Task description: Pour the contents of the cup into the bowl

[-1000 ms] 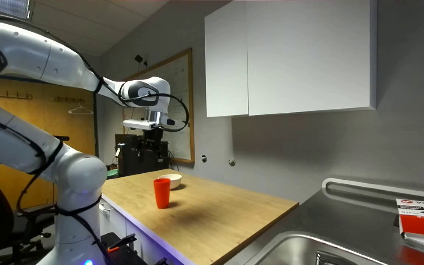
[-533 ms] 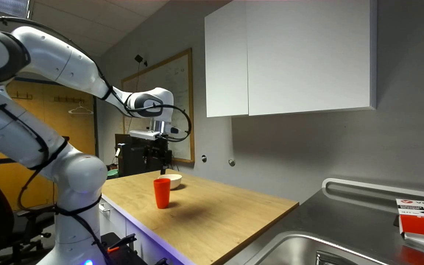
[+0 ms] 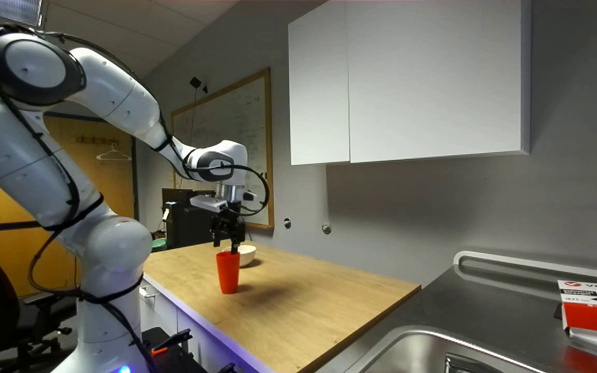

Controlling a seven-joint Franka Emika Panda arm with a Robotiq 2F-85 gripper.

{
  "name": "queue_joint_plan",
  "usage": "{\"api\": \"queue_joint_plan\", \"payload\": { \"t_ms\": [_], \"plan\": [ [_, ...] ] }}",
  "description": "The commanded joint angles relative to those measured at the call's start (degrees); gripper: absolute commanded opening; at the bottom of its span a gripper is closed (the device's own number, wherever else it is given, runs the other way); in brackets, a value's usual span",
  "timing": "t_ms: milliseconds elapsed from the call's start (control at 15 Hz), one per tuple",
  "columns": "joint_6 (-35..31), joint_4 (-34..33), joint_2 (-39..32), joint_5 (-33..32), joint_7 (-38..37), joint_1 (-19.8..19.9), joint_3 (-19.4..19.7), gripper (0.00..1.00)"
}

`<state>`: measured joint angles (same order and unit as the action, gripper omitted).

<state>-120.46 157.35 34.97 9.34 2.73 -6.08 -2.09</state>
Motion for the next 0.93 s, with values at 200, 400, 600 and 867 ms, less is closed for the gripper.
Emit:
{"api": "queue_joint_plan", "payload": {
  "t_ms": [200, 400, 600, 867],
  "plan": [
    [-8.1, -1.0, -7.2, -0.1, -5.7, 0.1, -2.6, 1.0],
    [-10.9, -0.9, -9.8, -0.5, -6.6, 0.4, -2.5, 1.0],
    [-13.0, -0.7, -11.5, -0.9, -7.3, 0.6, -2.6, 0.73],
    [-14.4, -0.9, -13.1, -1.6, -8.5, 1.0, -2.9, 0.42]
  ]
}}
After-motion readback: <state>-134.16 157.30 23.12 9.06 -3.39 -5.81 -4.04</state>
